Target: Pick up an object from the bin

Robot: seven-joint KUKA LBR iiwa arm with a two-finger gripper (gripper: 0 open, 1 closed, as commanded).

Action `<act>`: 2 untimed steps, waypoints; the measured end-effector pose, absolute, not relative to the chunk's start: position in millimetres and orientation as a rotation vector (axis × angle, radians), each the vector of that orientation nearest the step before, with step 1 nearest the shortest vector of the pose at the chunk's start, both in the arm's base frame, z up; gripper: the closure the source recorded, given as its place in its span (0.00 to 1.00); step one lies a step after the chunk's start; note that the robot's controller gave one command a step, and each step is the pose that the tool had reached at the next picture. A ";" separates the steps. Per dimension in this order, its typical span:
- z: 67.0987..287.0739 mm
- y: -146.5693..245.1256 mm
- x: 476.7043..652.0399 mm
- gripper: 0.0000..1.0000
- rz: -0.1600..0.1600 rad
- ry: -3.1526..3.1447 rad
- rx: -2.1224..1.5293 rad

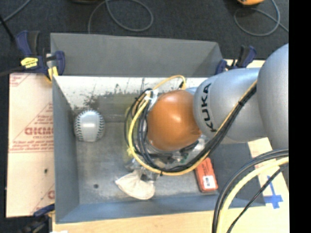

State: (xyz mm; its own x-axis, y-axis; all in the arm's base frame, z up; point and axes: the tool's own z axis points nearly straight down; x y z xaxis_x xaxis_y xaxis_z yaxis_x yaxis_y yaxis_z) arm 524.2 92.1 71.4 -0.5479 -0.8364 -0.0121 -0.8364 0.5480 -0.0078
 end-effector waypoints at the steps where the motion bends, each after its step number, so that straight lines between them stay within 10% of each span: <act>1: 71.5 92.1 524.2 1.00 -0.002 2.752 -1.486; 2: 76.1 92.1 522.8 1.00 0.002 2.754 -1.487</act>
Offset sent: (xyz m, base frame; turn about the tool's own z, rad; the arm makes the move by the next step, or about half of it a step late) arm -0.0001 -0.0001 0.0781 0.0000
